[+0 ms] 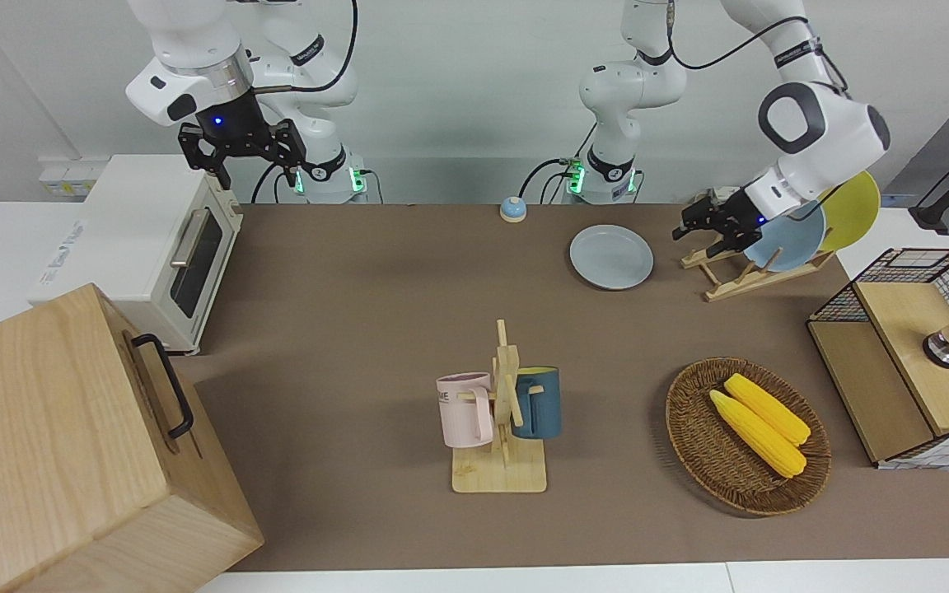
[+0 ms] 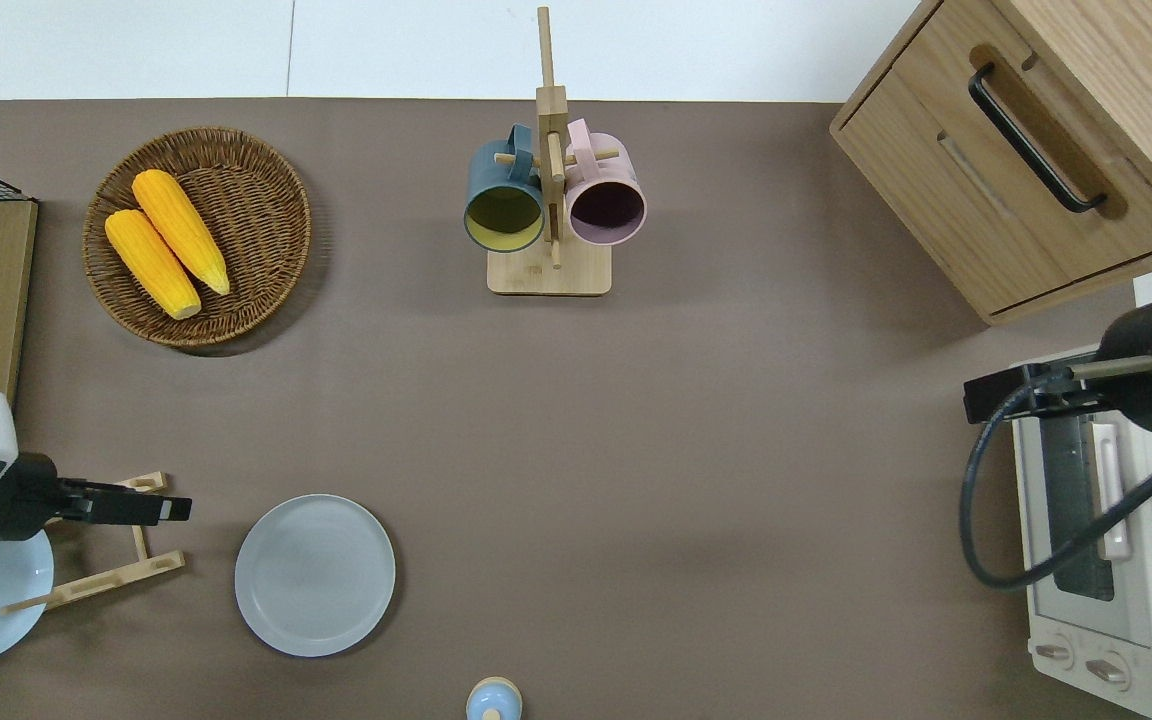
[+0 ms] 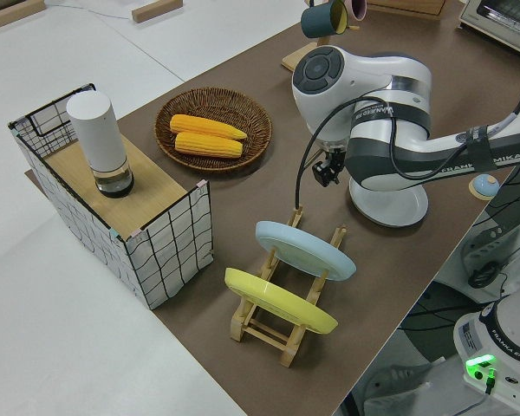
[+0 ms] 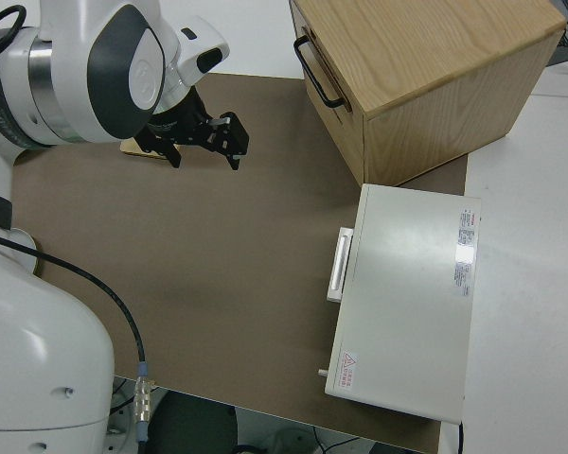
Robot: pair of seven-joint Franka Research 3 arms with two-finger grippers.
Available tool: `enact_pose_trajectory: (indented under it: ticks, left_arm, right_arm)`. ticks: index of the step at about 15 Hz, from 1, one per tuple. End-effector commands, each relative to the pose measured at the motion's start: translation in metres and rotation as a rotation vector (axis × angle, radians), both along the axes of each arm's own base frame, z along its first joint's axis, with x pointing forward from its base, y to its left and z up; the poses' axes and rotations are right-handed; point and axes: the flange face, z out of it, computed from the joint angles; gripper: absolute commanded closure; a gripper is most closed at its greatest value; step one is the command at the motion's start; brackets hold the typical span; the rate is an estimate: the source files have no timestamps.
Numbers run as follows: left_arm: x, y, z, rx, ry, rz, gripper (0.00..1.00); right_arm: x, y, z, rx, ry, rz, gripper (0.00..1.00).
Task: Pick gray plate from low plate rack and place it on table with left arm
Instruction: 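Open the left gripper and withdraw it back toward the rack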
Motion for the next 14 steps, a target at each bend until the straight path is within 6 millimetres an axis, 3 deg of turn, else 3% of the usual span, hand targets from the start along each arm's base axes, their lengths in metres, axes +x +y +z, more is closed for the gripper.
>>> enact_pose_trajectory:
  ticks: [1, 4, 8, 12, 14]
  left_arm:
    - [0.015, 0.002, 0.067, 0.099, 0.001, 0.030, 0.01]
    - [0.022, 0.004, 0.121, 0.178, -0.022, 0.036, 0.01]
    - [0.020, -0.010, 0.173, 0.274, -0.050, 0.031, 0.00]
    - [0.013, -0.014, 0.213, 0.329, -0.072, 0.001, 0.00]
    - [0.011, -0.017, 0.215, 0.327, -0.057, -0.009, 0.00]
  right_arm:
    - [-0.003, 0.001, 0.003, 0.006, 0.007, 0.002, 0.011]
    - [-0.003, 0.001, 0.003, 0.006, 0.007, 0.000, 0.011]
    - [-0.003, 0.001, 0.003, 0.006, 0.007, 0.000, 0.013]
    - [-0.003, 0.001, 0.003, 0.006, 0.007, 0.000, 0.011]
    - [-0.003, 0.001, 0.003, 0.006, 0.007, 0.000, 0.013]
